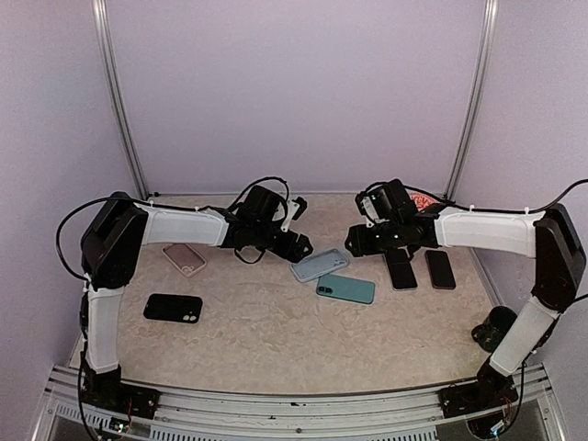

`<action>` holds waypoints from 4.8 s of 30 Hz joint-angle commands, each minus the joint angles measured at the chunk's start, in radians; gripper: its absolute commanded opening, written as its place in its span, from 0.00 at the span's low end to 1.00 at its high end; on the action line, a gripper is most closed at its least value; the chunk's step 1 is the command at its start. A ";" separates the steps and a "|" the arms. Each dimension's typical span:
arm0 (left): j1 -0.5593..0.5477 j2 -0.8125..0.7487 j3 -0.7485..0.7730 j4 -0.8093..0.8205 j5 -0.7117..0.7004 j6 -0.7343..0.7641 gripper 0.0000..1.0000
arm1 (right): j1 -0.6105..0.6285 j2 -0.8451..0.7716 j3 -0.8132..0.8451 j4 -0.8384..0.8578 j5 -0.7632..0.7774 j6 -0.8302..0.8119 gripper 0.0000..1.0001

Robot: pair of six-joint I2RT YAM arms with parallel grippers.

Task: Put the phone into the phone case
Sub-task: Pick up the phone case from the center of the board, then place the phone case at the center of the board.

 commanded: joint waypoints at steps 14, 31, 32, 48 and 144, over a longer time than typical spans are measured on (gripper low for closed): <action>0.056 0.141 0.112 -0.106 0.193 0.240 0.70 | -0.001 -0.299 -0.113 -0.015 -0.079 0.008 0.53; 0.081 0.223 0.189 -0.140 0.260 0.219 0.44 | -0.001 -0.388 -0.163 -0.001 -0.145 0.013 0.85; 0.081 0.229 0.194 -0.145 0.260 0.219 0.43 | -0.001 -0.392 -0.163 0.000 -0.146 0.013 0.85; 0.078 0.257 0.204 -0.160 0.269 0.214 0.14 | -0.002 -0.397 -0.148 -0.014 -0.136 0.003 0.87; -0.135 -0.124 -0.094 -0.031 -0.471 -0.696 0.99 | -0.027 -0.332 -0.289 -0.034 -0.130 -0.140 0.99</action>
